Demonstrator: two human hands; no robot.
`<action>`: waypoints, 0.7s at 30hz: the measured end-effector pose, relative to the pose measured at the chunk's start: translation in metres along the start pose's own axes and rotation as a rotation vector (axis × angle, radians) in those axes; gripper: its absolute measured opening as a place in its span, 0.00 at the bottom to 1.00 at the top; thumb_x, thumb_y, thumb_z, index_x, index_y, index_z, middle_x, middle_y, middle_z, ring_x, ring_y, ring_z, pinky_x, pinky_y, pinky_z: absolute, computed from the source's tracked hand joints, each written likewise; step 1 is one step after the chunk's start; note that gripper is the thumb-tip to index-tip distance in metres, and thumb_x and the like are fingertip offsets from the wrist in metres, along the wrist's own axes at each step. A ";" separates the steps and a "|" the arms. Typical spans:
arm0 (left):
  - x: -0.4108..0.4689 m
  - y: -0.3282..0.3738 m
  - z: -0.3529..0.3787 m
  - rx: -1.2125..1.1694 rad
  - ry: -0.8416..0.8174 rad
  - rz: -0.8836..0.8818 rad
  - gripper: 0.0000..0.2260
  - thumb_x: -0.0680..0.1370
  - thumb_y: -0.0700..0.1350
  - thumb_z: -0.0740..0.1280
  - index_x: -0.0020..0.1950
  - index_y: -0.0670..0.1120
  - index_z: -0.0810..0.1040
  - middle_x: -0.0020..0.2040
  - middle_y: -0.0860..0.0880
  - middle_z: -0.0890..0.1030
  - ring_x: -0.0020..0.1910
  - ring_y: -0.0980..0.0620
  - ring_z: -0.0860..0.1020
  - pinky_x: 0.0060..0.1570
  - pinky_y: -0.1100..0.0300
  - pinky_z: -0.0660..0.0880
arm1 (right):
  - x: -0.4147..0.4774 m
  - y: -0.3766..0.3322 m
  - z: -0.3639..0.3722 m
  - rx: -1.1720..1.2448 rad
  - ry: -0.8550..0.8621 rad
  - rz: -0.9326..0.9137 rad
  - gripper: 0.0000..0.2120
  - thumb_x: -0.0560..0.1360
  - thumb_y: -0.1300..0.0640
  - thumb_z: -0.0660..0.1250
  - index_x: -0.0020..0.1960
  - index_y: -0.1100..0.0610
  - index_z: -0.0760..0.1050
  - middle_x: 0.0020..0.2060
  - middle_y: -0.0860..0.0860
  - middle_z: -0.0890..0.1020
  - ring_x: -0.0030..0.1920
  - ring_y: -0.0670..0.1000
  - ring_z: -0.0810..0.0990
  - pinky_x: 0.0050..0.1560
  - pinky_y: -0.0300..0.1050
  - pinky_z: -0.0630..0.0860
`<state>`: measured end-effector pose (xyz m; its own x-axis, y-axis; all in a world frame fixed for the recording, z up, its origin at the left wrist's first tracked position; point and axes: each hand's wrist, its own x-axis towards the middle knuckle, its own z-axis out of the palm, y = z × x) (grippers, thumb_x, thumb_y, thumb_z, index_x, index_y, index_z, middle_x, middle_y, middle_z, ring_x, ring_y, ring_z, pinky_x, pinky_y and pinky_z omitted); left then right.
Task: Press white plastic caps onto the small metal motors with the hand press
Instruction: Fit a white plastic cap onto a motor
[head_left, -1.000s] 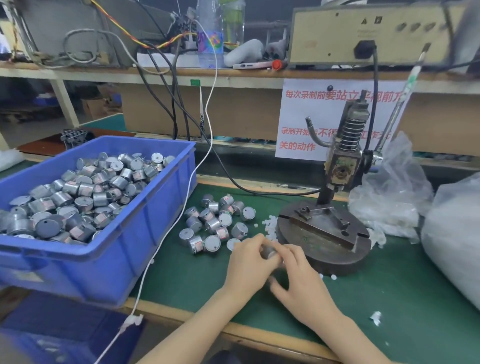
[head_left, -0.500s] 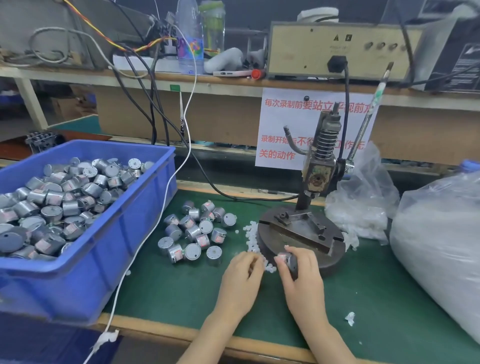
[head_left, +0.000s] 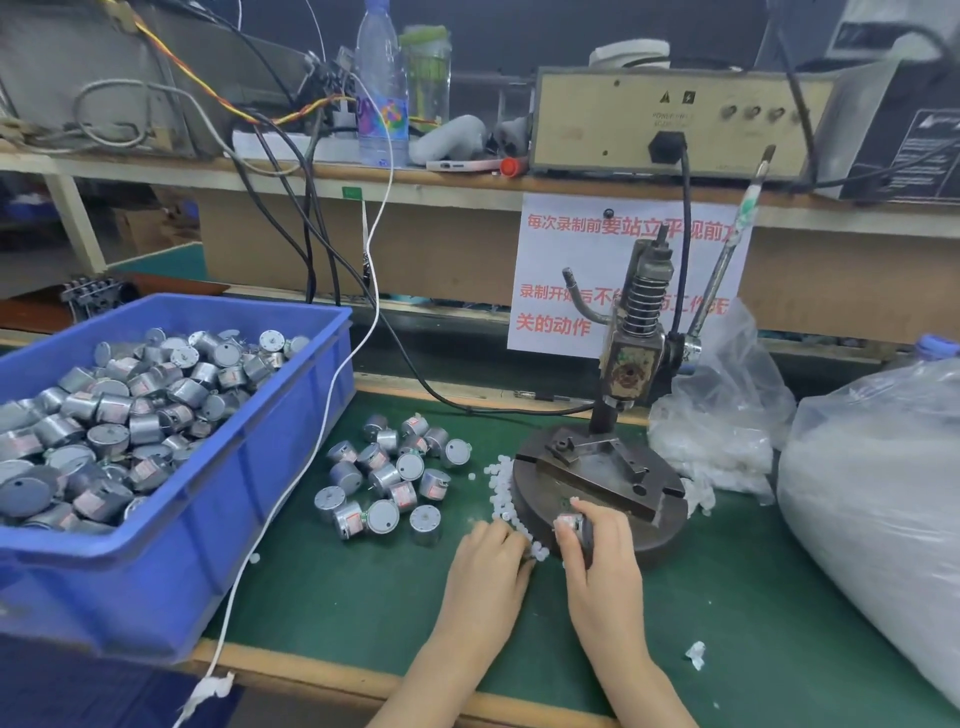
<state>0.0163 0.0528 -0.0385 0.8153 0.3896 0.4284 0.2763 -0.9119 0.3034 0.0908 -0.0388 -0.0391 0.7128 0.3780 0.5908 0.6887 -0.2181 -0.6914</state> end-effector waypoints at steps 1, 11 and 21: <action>0.001 -0.001 0.001 -0.014 0.008 -0.005 0.13 0.58 0.43 0.81 0.31 0.49 0.77 0.32 0.55 0.76 0.30 0.54 0.75 0.32 0.65 0.68 | 0.000 0.001 0.000 0.001 -0.006 -0.001 0.10 0.75 0.61 0.66 0.56 0.60 0.75 0.48 0.49 0.74 0.46 0.32 0.68 0.46 0.25 0.64; -0.003 -0.008 0.013 -0.121 -0.025 -0.023 0.09 0.81 0.42 0.56 0.51 0.42 0.75 0.51 0.47 0.74 0.52 0.49 0.69 0.55 0.60 0.64 | -0.003 0.002 0.002 -0.047 -0.195 -0.011 0.16 0.78 0.55 0.62 0.65 0.55 0.71 0.51 0.44 0.71 0.47 0.35 0.67 0.53 0.39 0.68; -0.004 -0.012 0.015 -0.112 -0.003 -0.102 0.11 0.82 0.43 0.53 0.52 0.44 0.74 0.51 0.49 0.72 0.51 0.50 0.68 0.54 0.62 0.63 | -0.003 -0.001 0.002 -0.070 -0.238 -0.029 0.15 0.77 0.55 0.64 0.62 0.56 0.72 0.54 0.46 0.74 0.52 0.41 0.72 0.50 0.30 0.63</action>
<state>0.0174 0.0599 -0.0571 0.7876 0.4790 0.3876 0.2997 -0.8475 0.4381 0.0876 -0.0381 -0.0407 0.6472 0.5845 0.4893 0.7216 -0.2629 -0.6404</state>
